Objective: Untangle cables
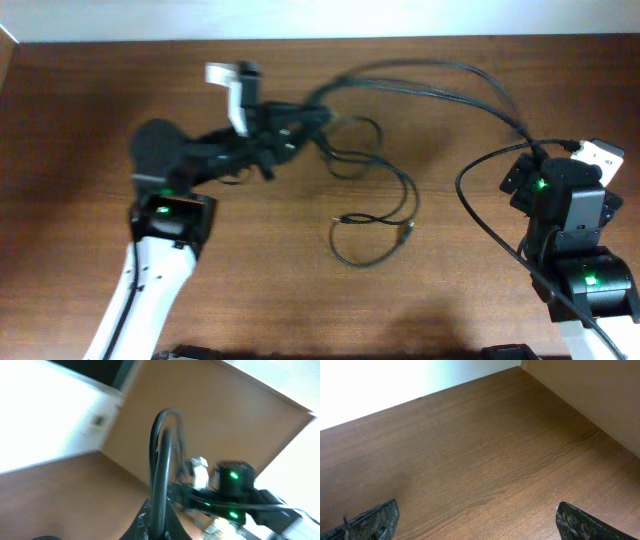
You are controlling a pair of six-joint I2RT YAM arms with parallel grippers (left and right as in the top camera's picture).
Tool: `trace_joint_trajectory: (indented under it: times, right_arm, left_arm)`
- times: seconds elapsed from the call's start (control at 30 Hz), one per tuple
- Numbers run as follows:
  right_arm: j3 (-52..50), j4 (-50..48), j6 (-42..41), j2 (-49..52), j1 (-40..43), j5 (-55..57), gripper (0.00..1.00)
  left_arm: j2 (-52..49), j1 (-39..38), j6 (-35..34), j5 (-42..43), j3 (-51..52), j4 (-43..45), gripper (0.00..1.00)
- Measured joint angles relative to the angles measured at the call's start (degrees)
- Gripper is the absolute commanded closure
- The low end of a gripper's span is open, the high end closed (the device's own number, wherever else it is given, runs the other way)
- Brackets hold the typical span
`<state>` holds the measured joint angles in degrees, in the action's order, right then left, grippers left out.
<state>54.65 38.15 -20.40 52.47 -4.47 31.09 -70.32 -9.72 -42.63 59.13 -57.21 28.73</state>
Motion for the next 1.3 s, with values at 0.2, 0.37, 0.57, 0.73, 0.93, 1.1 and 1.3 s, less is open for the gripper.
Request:
trace_joint_trajectory:
  times: [0.2, 0.37, 0.57, 0.73, 0.93, 1.1, 1.3]
  right_arm:
    - [0.0, 0.15, -0.83, 0.17, 0.11, -7.13, 0.01]
    - [0.0, 0.0, -0.26, 0.26, 0.26, -24.33, 0.01]
    - [0.0, -0.26, 1.44, 1.18, 0.26, -42.45, 0.01]
    - [-0.02, -0.39, -1.44, 13.57, 0.26, -51.65, 0.01]
    - [0.2, 2.08, -2.36, 28.65, -1.77, -62.84, 0.04]
    - [0.2, -0.02, -4.98, 35.5, -10.49, -60.89, 0.12]
    - [0.2, -7.32, -6.08, 46.73, -11.23, -60.65, 0.21]
  left_arm:
    - [0.59, 7.13, 8.37, -2.54, -0.63, -20.96, 0.82]
    - [0.57, 7.13, 14.14, -23.91, -0.63, -45.29, 0.18]
    - [0.57, 7.13, 14.75, -31.12, -0.63, -48.26, 0.01]
    - [0.57, 7.13, 14.78, -31.67, -0.63, -50.97, 0.01]
    - [0.59, 7.13, 14.78, -31.76, -0.63, -51.69, 0.01]
    - [0.59, 7.13, 14.75, -31.76, -0.63, -51.69, 0.01]
    - [0.59, 7.13, 14.75, -31.76, -0.63, -51.69, 0.01]
